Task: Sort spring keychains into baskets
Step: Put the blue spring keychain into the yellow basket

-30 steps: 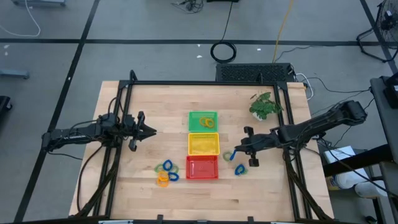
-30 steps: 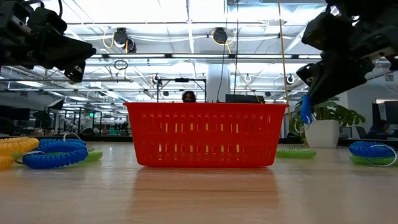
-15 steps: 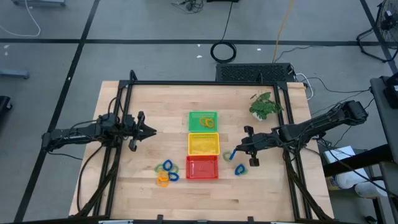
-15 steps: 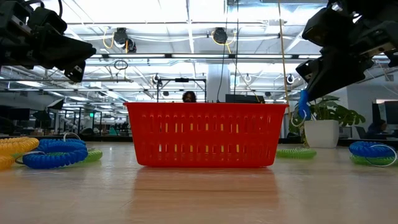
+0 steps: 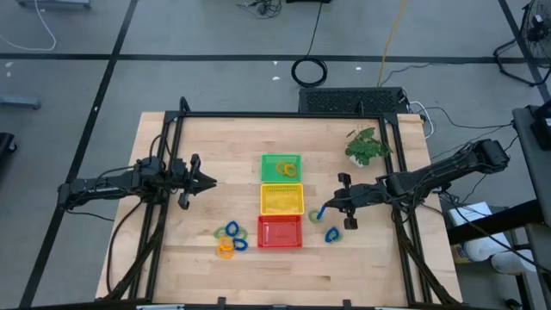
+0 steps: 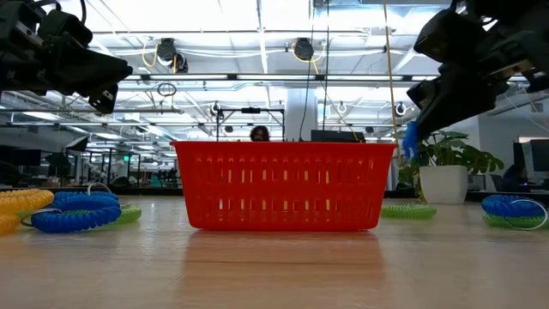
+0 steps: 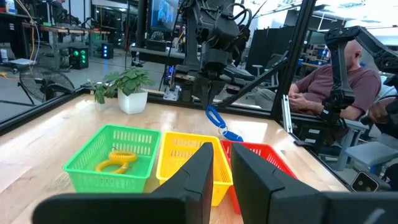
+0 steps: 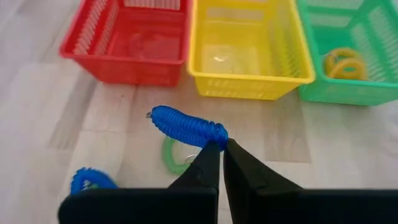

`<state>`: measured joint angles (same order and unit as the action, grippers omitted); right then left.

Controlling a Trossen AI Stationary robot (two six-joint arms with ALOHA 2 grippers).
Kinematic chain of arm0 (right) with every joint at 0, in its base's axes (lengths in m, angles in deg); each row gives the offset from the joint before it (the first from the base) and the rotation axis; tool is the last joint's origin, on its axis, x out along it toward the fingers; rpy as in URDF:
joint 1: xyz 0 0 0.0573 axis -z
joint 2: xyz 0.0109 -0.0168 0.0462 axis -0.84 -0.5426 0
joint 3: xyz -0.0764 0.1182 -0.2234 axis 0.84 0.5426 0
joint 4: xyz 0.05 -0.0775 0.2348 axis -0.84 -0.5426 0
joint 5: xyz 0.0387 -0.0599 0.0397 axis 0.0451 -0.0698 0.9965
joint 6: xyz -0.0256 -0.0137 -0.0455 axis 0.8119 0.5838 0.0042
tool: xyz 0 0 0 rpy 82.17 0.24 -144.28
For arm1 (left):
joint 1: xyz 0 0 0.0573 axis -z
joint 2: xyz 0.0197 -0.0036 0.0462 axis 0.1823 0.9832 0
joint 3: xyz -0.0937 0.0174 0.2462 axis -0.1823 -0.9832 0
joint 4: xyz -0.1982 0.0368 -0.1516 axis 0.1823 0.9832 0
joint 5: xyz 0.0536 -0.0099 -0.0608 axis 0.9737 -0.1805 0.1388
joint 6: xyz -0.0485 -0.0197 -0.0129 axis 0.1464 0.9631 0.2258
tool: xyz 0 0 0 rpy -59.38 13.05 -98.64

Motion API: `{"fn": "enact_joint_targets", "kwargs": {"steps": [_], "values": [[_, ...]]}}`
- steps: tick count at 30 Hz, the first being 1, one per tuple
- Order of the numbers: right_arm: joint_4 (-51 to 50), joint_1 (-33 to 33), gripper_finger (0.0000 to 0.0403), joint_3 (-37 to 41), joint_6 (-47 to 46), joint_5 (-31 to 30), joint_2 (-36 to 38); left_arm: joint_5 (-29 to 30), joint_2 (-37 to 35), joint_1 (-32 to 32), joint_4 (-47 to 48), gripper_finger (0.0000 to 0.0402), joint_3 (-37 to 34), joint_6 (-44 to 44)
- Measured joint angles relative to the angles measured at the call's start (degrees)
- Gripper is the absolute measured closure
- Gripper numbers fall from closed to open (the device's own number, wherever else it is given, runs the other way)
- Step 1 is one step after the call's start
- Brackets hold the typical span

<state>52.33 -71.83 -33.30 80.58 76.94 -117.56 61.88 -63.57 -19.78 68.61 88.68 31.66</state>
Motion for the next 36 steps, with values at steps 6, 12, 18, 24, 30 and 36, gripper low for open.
{"fn": "enact_joint_targets", "kwargs": {"steps": [6,12,18,24,30,36], "values": [[2.32,0.09,0.0403,0.0,0.0,-3.73,0.0,0.0,0.0,0.0,0.0,0.0341,0.0,0.0],[6.31,0.11,0.0403,-0.02,0.0,-5.16,0.0,0.0,0.02,0.0,0.01,0.0341,0.0,0.0],[8.74,0.14,0.0403,-0.02,0.03,-6.68,-0.02,0.0,0.01,0.0,0.0,0.0341,0.0,0.0],[11.32,0.13,0.0403,-0.02,0.18,-7.83,-0.02,0.0,0.02,0.0,0.0,0.0341,0.0,0.0],[14.14,0.14,0.0403,-0.02,-0.22,-12.48,-0.09,0.0,0.02,0.0,0.0,0.0341,0.0,0.0],[19.04,0.13,0.0403,-0.02,0.53,-12.29,-2.78,0.0,0.02,0.0,0.02,0.0341,0.0,0.0]]}}
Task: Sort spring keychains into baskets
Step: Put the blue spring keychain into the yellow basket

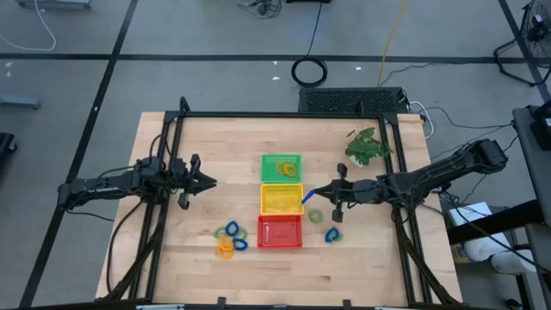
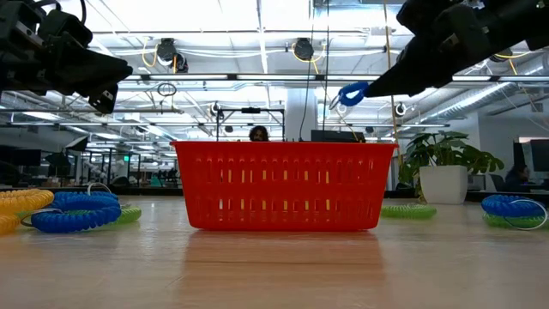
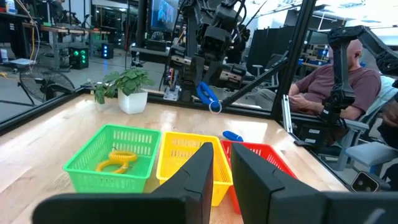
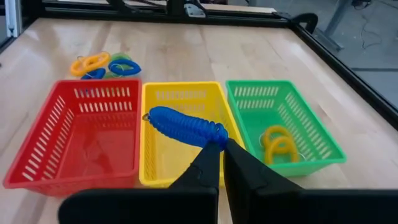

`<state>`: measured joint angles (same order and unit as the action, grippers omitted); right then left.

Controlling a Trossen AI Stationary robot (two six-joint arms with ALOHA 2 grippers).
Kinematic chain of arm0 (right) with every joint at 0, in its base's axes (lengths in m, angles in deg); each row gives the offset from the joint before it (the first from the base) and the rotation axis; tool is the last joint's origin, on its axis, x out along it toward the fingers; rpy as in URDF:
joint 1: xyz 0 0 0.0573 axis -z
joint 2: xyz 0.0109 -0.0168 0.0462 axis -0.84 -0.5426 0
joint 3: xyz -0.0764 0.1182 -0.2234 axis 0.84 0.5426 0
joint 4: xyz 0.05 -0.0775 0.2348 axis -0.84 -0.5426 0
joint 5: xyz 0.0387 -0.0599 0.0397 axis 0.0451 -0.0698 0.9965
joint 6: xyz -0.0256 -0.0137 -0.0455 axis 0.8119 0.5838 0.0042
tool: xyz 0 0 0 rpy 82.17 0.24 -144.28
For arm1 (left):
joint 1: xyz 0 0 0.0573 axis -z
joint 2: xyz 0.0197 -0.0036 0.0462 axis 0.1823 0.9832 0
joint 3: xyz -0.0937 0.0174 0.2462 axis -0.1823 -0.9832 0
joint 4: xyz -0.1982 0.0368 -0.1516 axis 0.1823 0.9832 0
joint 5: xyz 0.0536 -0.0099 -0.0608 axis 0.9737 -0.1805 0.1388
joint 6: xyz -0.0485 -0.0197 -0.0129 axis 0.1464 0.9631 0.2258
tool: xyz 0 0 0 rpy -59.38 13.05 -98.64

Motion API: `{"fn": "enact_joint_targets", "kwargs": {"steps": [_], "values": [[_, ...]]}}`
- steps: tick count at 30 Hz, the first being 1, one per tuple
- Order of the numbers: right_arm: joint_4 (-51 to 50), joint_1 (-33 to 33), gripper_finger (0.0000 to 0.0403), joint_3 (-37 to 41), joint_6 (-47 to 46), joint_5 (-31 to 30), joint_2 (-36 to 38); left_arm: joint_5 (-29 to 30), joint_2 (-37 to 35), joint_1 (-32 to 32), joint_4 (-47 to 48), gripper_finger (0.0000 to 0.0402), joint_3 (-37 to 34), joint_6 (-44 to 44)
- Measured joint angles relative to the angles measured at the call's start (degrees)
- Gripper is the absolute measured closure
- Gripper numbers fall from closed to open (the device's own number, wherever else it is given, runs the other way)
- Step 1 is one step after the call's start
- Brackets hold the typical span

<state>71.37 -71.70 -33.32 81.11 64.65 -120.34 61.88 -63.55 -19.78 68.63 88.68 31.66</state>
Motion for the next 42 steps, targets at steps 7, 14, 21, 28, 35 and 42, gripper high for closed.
{"fn": "enact_joint_targets", "kwargs": {"steps": [7,14,21,28,35,42], "values": [[7.56,0.06,0.0403,0.0,4.73,1.67,-5.22,0.0,0.0,-0.01,0.0,0.0341,0.0,0.0],[14.65,2.56,0.0403,0.0,6.53,7.63,-9.16,0.0,-0.02,0.0,0.0,0.0341,0.0,0.0],[15.11,6.84,0.0403,-0.02,6.53,10.78,-13.12,0.0,-0.02,0.0,-0.02,0.0341,0.0,0.0],[18.37,9.77,0.0403,-0.04,6.46,13.97,-17.42,0.0,-0.01,0.0,-0.02,0.0341,0.0,0.0],[24.18,10.04,0.0403,-0.11,5.02,15.57,-22.27,0.0,-0.01,0.0,-0.01,0.0341,0.0,0.0],[27.06,10.03,0.0403,-0.11,5.0,16.69,-24.89,0.0,0.0,0.0,-0.01,0.0341,0.0,0.0]]}}
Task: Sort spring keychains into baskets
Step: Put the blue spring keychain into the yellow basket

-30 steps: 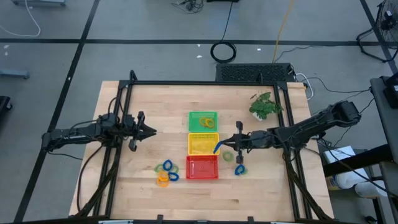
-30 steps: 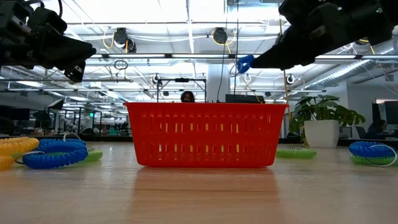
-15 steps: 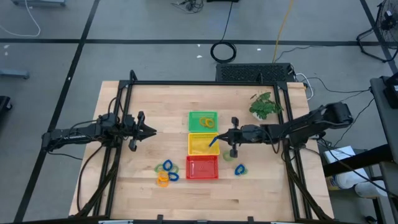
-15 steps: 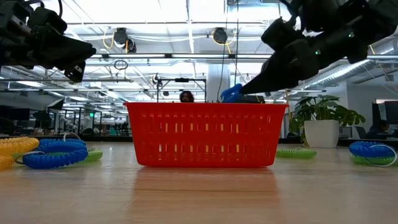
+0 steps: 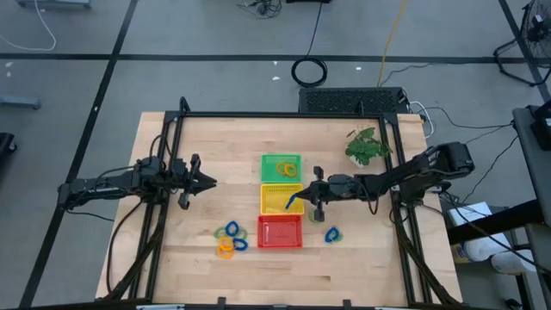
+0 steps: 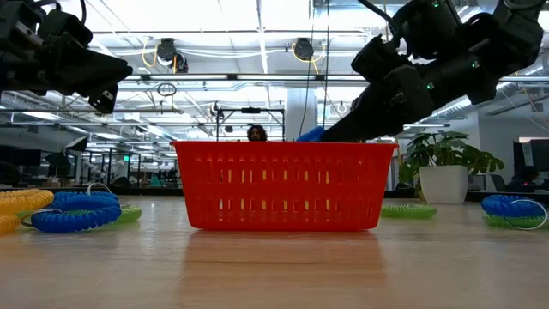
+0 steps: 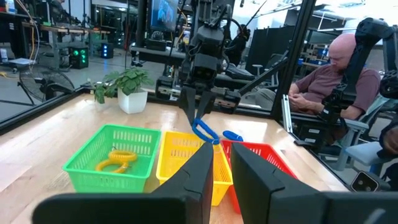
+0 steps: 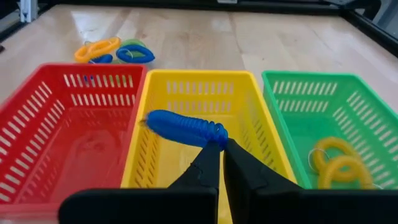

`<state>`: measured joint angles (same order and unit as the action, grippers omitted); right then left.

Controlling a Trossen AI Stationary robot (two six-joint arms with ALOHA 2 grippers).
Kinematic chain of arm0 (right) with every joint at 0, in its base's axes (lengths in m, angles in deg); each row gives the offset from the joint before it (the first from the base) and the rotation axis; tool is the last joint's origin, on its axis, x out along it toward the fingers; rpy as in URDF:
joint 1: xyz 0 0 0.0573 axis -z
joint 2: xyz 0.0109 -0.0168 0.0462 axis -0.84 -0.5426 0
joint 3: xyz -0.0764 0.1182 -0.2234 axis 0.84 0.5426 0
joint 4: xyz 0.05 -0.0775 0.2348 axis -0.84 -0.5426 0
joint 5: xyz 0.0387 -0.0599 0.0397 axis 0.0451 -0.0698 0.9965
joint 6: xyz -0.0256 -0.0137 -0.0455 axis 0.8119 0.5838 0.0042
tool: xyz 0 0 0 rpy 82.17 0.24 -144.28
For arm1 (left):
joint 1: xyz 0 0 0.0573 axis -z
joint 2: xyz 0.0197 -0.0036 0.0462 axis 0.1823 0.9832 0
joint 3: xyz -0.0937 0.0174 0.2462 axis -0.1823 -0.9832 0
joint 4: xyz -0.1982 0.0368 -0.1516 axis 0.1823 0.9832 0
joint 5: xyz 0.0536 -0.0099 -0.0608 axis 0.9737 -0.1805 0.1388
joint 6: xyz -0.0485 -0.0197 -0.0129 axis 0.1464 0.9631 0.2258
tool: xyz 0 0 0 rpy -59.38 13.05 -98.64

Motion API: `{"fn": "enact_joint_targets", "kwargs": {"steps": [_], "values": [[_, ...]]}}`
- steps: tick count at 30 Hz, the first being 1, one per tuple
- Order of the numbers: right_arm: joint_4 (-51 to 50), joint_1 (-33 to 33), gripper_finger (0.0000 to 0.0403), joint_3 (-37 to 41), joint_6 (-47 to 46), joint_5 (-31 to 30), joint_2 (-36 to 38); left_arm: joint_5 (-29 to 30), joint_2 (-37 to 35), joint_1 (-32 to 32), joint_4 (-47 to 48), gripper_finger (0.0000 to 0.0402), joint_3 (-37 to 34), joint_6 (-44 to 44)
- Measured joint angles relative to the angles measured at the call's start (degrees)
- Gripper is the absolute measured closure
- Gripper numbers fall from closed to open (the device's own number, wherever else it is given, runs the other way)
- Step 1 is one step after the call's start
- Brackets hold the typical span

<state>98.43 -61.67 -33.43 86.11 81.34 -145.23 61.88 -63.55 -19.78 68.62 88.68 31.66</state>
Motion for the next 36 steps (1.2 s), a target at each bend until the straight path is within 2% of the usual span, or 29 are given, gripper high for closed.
{"fn": "enact_joint_targets", "kwargs": {"steps": [14,36], "values": [[-0.08,0.0,0.0402,0.0,0.0,-0.08,0.02,0.0,-0.02,0.0,0.01,0.0341,0.0,0.0],[-0.08,0.0,0.0367,0.0,-0.02,-0.1,0.02,0.0,-0.02,0.0,0.01,0.0341,0.0,0.0]]}}
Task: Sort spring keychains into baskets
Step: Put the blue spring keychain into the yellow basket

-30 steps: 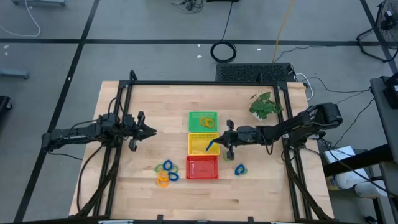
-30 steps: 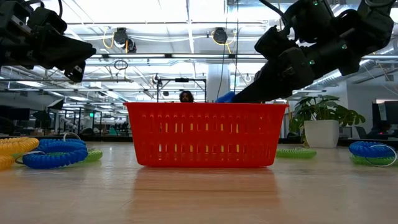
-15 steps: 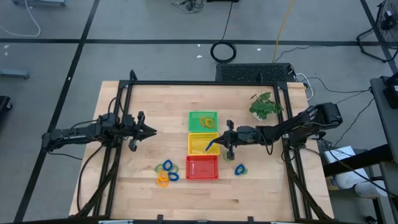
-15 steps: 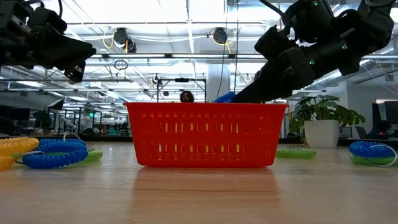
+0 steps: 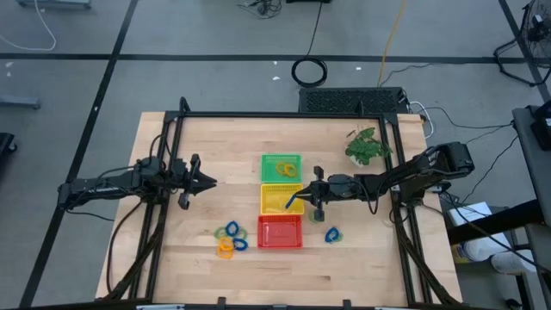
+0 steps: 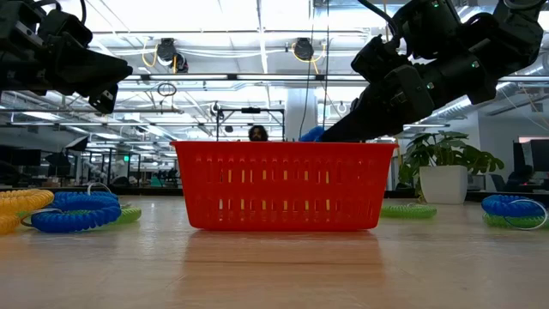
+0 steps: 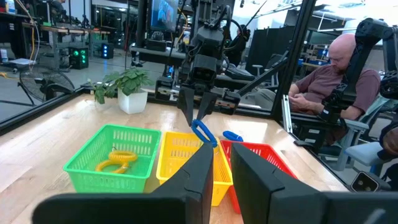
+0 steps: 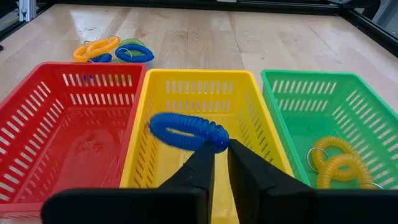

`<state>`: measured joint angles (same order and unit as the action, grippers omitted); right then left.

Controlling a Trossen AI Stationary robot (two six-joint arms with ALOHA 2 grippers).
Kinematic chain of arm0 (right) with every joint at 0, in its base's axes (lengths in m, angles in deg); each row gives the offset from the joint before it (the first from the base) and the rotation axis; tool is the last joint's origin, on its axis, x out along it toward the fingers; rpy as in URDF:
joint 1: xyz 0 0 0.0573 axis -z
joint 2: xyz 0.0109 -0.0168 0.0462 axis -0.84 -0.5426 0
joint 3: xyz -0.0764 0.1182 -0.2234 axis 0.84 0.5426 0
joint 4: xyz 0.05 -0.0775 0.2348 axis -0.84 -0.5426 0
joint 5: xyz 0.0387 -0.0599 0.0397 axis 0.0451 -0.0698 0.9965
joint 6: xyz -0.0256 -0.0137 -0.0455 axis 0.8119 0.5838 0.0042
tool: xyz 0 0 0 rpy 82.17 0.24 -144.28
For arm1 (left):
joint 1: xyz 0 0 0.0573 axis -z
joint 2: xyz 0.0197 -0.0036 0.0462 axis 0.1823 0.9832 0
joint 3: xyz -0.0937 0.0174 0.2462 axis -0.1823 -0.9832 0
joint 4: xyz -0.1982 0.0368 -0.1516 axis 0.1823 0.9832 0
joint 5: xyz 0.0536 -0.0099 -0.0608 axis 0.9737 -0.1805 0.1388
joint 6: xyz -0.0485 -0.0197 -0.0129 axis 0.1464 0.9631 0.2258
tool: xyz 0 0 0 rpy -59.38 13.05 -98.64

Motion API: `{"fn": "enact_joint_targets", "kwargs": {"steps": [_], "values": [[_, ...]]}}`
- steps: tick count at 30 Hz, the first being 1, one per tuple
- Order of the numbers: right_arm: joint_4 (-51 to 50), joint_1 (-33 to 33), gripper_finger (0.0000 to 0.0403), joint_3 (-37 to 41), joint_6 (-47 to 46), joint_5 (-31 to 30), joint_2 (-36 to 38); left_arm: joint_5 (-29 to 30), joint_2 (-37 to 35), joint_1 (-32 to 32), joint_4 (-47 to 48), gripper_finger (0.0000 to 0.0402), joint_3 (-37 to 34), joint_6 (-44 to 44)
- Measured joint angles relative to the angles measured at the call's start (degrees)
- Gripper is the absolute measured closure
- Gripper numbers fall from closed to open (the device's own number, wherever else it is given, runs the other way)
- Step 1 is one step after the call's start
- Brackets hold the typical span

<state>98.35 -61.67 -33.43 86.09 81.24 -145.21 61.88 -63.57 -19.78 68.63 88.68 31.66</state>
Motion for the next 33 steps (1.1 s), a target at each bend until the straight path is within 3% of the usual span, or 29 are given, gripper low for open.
{"fn": "enact_joint_targets", "kwargs": {"steps": [14,18,21,25,29,33], "values": [[0.14,-0.03,0.0334,0.02,-0.02,0.03,0.0,0.0,0.02,0.0,-0.02,0.0341,0.0,0.0],[4.35,-1.0,0.0336,0.07,-3.23,0.19,0.02,0.0,0.02,0.0,0.0,0.0341,0.0,0.0],[7.84,-2.12,0.0339,0.07,-5.35,5.87,0.04,0.0,0.02,-0.02,0.0,0.0341,0.0,0.0],[8.81,-5.36,0.0326,0.07,-1.44,14.92,0.04,0.0,0.02,0.0,-0.01,0.0341,0.0,0.0],[-0.82,-9.71,0.0279,-1.19,-3.58,14.8,2.56,0.02,0.02,0.0,0.0,0.0341,0.0,0.0],[-25.04,-13.78,0.0213,-5.7,-6.15,10.38,6.23,0.0,0.02,-0.01,0.17,0.0341,0.0,0.0]]}}
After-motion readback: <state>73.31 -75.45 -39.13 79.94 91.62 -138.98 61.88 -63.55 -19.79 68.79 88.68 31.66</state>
